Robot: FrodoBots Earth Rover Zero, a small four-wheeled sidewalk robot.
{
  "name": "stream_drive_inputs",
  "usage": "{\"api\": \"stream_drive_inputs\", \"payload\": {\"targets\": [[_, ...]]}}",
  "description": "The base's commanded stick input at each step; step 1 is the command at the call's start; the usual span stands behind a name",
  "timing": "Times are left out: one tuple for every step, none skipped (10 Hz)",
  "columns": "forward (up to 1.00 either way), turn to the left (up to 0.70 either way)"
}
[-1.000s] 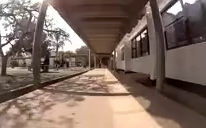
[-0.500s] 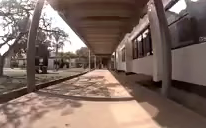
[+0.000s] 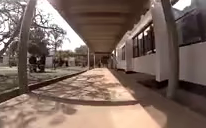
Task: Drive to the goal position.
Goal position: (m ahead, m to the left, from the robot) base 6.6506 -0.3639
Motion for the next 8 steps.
{"api": "stream_drive_inputs", "payload": {"targets": [[0.5,0.0],[0.5,0.0],[0.5,0.0],[0.5,0.0],[0.5,0.0],[0.5,0.0],[0.5,0.0],[0.5,0.0]]}}
